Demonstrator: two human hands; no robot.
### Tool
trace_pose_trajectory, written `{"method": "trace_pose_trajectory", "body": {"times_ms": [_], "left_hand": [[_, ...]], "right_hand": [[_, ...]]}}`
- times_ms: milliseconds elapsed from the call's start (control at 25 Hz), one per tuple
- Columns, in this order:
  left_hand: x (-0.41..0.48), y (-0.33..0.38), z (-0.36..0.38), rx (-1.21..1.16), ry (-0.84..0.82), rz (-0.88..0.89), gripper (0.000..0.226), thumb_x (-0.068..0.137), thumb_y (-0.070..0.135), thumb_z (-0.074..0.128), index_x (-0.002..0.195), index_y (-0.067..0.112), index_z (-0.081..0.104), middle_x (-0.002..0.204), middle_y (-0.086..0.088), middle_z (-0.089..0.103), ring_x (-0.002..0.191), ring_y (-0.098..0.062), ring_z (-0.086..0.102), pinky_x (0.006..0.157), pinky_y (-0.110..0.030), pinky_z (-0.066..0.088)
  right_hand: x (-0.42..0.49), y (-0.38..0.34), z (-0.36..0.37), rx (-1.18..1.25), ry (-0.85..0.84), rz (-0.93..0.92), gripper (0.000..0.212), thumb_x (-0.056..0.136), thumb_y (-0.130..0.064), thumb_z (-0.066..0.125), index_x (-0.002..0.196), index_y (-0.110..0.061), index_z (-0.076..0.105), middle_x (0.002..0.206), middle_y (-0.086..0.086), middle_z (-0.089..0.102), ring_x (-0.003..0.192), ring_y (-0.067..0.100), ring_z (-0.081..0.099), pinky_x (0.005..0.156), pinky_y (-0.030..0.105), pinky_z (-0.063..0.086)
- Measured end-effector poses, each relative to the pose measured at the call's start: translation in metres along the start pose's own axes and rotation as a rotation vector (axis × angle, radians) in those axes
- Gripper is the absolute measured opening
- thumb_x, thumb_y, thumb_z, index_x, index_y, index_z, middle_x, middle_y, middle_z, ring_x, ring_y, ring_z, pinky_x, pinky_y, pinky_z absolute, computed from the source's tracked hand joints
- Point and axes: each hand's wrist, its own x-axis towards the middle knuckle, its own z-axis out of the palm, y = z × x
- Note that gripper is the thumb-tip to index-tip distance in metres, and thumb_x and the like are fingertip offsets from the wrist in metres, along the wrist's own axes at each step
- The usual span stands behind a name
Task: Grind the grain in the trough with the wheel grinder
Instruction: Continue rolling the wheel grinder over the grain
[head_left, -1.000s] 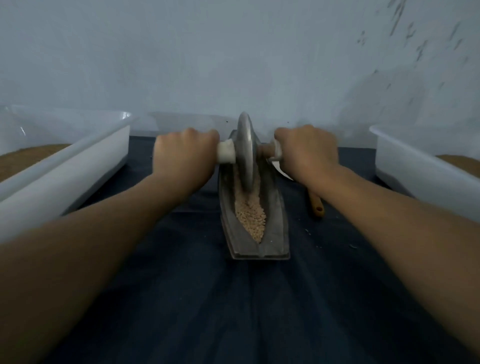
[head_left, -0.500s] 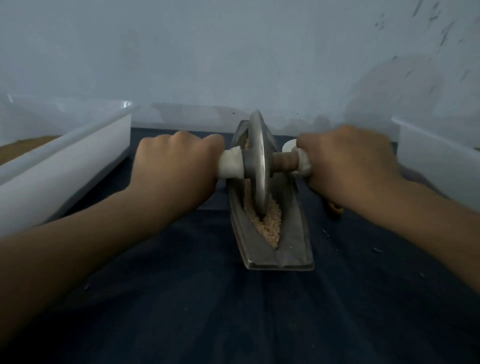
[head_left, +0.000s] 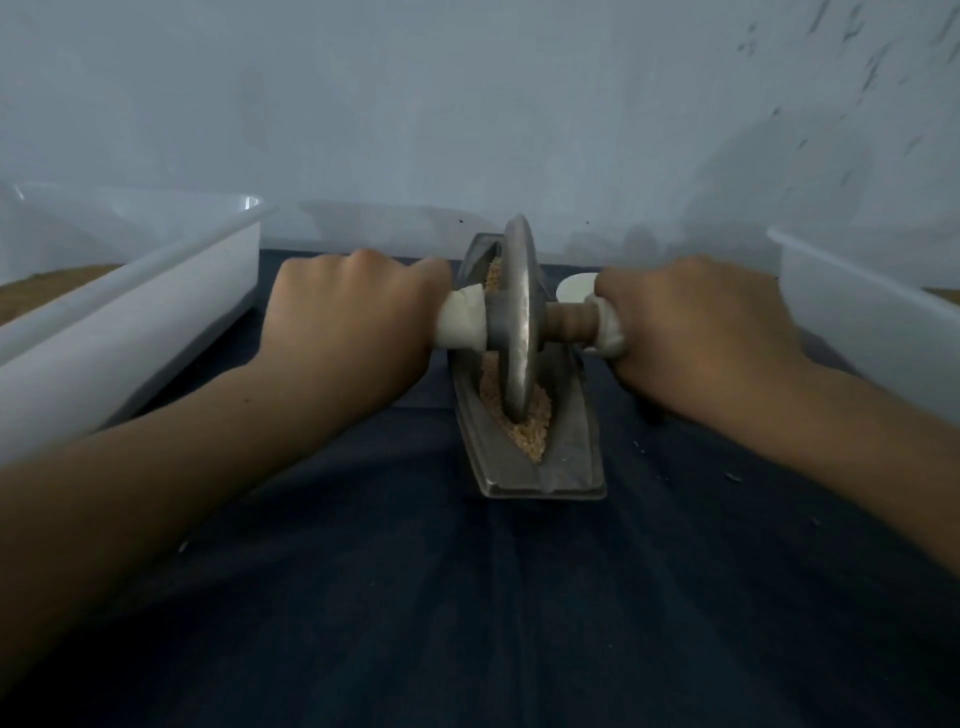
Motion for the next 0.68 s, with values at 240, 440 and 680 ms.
{"method": "trace_pose_trajectory", "body": {"times_ms": [240, 440, 680], "left_hand": [[0.059, 0.002, 0.048, 0.103, -0.16, -0.117, 0.004, 0.085, 0.015, 0.06, 0.088, 0.017, 0.058, 0.066, -0.005, 0.043, 0.056, -0.026, 0.041, 0.051, -0.03, 0.025], [0.049, 0.003, 0.038, 0.083, -0.192, -0.099, 0.005, 0.085, 0.017, 0.062, 0.09, 0.018, 0.059, 0.072, -0.01, 0.055, 0.066, -0.036, 0.06, 0.053, -0.032, 0.029], [0.016, 0.002, 0.019, 0.095, -0.049, -0.03, 0.019, 0.068, 0.013, 0.072, 0.071, 0.019, 0.054, 0.052, 0.003, 0.029, 0.043, -0.018, 0.023, 0.052, -0.018, 0.007]], "right_hand": [[0.066, -0.001, 0.049, 0.06, -0.076, 0.233, 0.011, 0.086, -0.018, 0.063, 0.087, -0.026, 0.056, 0.082, 0.006, 0.059, 0.074, 0.032, 0.057, 0.056, 0.029, 0.031], [0.058, -0.003, 0.029, 0.068, -0.184, 0.167, 0.01, 0.086, -0.015, 0.066, 0.09, -0.023, 0.062, 0.085, 0.006, 0.057, 0.074, 0.028, 0.052, 0.055, 0.029, 0.031], [0.015, 0.0, 0.012, -0.037, -0.049, 0.085, 0.018, 0.074, -0.021, 0.077, 0.08, -0.026, 0.061, 0.059, -0.006, 0.036, 0.053, 0.02, 0.038, 0.048, 0.019, 0.015]]}}
